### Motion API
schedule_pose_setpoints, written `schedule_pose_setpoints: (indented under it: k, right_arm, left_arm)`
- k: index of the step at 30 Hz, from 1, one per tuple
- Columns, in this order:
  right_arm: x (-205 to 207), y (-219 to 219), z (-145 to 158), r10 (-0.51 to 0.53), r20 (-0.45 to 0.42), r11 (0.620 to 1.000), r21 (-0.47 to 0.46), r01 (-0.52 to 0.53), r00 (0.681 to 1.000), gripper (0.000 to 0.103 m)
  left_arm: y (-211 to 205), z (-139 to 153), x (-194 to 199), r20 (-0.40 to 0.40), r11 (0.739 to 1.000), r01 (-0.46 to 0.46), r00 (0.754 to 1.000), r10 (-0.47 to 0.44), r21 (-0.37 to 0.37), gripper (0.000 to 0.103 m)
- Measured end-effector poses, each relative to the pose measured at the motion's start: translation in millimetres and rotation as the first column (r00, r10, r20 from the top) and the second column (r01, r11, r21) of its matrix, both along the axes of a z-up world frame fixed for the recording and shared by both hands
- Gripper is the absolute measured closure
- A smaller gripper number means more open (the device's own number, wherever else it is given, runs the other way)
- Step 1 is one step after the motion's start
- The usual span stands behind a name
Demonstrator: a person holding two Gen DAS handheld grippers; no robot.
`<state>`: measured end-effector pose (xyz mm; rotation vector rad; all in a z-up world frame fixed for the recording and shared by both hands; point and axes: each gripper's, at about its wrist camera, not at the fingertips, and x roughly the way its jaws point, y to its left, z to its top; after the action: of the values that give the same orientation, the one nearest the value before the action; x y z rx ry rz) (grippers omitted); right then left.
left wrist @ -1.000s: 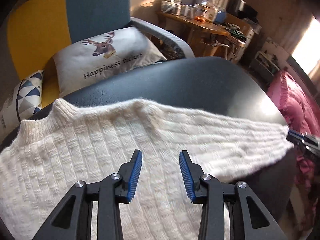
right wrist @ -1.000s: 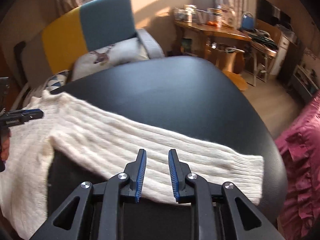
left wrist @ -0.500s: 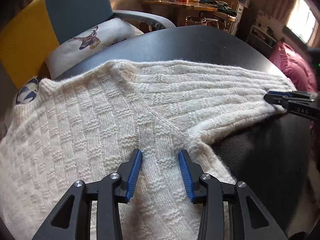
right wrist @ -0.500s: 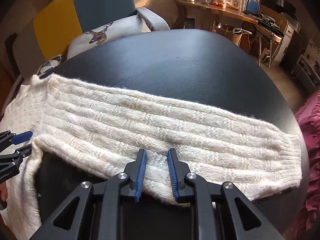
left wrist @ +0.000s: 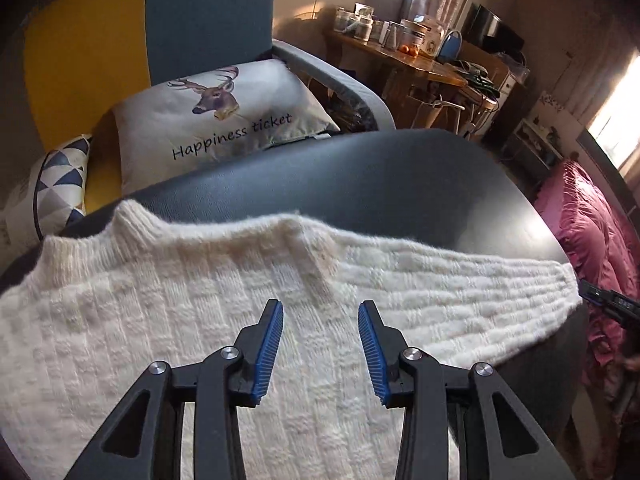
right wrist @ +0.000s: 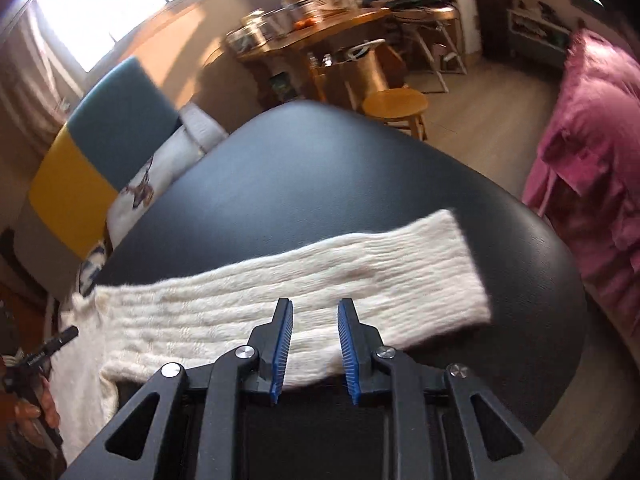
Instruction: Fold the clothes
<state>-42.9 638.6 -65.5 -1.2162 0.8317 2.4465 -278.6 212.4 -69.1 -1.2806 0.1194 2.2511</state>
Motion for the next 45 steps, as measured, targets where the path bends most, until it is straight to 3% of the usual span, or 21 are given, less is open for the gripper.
schedule_pose_setpoints:
  k: [4,6,9,11,12,14,18,21,25,27,29,30,32,34,37,40,45]
  right_arm:
    - [28,35,-10,-0.100,-0.012,0.992,-0.081,0.098,0.995,0.080]
    - [28,38,-21,-0.107,0.030,0.991,-0.077,0.109,0.994,0.080]
    - [29,42,-30,-0.117,0.027,0.990,-0.075,0.119,0.993,0.081]
    - [32,42,-28,-0.133,0.018,0.987,-0.086,0.134,0.991,0.081]
    - [38,43,-28,-0.156,-0.011,0.978,-0.139,0.153,0.988,0.080]
    - [55,47,-32,-0.224,-0.075,0.936,-0.295,0.193,0.972,0.080]
    - [79,49,-50,-0.356,-0.095,0.820,-0.509,0.262,0.930,0.078]
    - [82,50,-66,-0.428,-0.071,0.761,-0.565,0.317,0.901,0.075]
    - [68,54,-72,-0.476,-0.097,0.746,-0.571,0.343,0.874,0.075]
    - [58,54,-72,-0.485,-0.109,0.758,-0.548,0.355,0.868,0.075]
    - [42,48,-62,-0.434,-0.111,0.820,-0.461,0.340,0.894,0.080]
    - [34,45,-57,-0.404,-0.109,0.851,-0.411,0.328,0.908,0.087]
    - [15,26,-41,-0.274,-0.126,0.941,-0.237,0.239,0.953,0.088]
    - [0,2,-29,-0.145,-0.132,0.986,-0.098,0.133,0.981,0.088]
    - [-11,-25,-24,-0.003,-0.118,1.000,0.028,0.006,0.993,0.088]
    - [-15,-36,-25,0.084,-0.096,0.994,0.084,-0.076,0.992,0.088]
    - [-16,-25,-37,0.077,-0.010,0.992,0.097,-0.076,0.997,0.088]
  left_arm:
    - [15,-14,-37,0.029,0.998,-0.027,0.999,0.029,-0.063,0.063]
    - [23,-27,-56,0.060,0.994,-0.047,0.997,0.053,-0.101,0.063]
    - [26,-47,-69,0.107,0.990,-0.087,0.989,0.099,-0.114,0.063]
    - [28,-46,-63,0.084,0.990,-0.077,0.993,0.087,-0.118,0.063]
    - [28,-44,-60,0.078,0.991,-0.073,0.994,0.082,-0.113,0.063]
    - [20,-40,-56,0.095,0.995,-0.080,0.992,0.085,-0.058,0.063]
    - [-4,-27,-42,0.135,0.989,-0.131,0.983,0.122,0.063,0.063]
    - [-20,-21,-29,0.175,0.979,-0.150,0.977,0.125,0.140,0.061]
    - [-30,-15,-8,0.201,0.977,-0.129,0.975,0.094,0.169,0.061]
    - [-30,-13,2,0.220,0.977,-0.107,0.973,0.065,0.183,0.061]
    - [-24,-10,12,0.244,0.978,-0.078,0.969,0.029,0.192,0.061]
    - [-17,-8,18,0.260,0.979,-0.049,0.965,-0.004,0.198,0.061]
    - [1,-4,33,0.303,0.972,0.011,0.949,-0.084,0.235,0.061]
    - [25,-2,45,0.357,0.958,0.056,0.920,-0.159,0.283,0.061]
    - [72,-1,59,0.442,0.932,0.096,0.860,-0.254,0.350,0.061]
    - [128,-2,68,0.494,0.921,0.126,0.812,-0.309,0.368,0.061]
    - [217,-1,73,0.503,0.917,0.186,0.788,-0.354,0.353,0.057]
